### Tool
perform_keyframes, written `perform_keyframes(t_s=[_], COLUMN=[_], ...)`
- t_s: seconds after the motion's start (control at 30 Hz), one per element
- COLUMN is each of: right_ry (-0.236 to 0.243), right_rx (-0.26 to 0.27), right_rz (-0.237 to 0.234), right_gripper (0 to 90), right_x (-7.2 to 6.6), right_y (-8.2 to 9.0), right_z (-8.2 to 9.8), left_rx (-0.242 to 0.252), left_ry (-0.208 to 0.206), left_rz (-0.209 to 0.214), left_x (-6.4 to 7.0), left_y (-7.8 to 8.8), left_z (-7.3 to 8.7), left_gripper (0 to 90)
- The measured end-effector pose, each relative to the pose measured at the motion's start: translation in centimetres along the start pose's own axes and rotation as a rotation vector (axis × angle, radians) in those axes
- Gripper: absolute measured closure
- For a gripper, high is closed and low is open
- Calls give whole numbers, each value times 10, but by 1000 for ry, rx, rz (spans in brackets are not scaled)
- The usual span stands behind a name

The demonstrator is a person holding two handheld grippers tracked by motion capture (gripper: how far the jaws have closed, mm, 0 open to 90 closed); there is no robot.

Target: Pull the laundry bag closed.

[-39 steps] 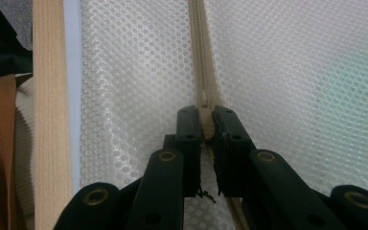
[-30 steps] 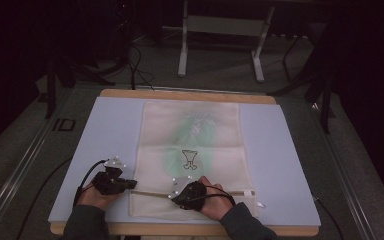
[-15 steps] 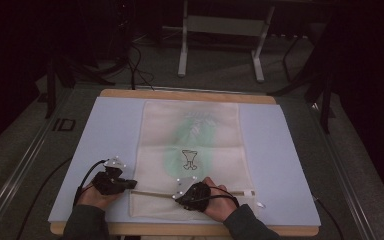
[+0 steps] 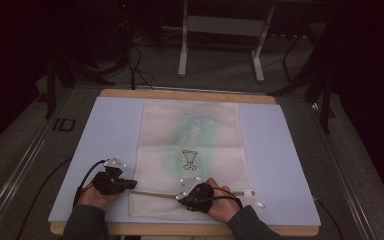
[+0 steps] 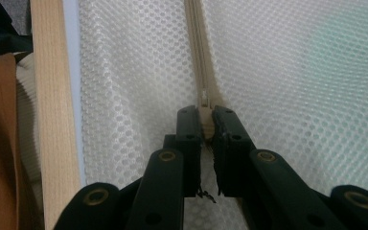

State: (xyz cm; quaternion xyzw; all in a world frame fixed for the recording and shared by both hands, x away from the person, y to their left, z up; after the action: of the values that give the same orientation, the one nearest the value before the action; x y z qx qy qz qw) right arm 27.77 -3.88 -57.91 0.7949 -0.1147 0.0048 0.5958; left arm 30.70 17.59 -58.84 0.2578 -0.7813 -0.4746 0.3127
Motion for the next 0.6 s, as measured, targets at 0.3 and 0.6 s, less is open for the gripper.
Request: perform_keyframes(t_s=[0.3, 0.6], right_ry=[-19, -35], right_rx=[-3, -2], right_rz=[0, -4], right_gripper=[824, 824], right_x=[3, 6], right_y=[3, 5], right_z=[11, 20], left_rx=[1, 0], left_ry=[0, -1], left_rz=[1, 0], left_x=[0, 0], left_y=[0, 0], left_z=[0, 0], left_gripper=[899, 898])
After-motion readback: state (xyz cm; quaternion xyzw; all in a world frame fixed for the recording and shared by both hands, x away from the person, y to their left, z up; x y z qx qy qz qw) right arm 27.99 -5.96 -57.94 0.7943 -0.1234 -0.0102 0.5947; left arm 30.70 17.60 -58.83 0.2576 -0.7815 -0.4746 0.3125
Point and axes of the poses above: each handheld gripper's, and its own axes: y roughly backward along the jaws, z roughly out of its underside, x roughly to its right, the point moved 8 cm from there along -y, roughly forward along the jaws, and after that the axes turned 15 degrees about -x, right-handed, at the moved point
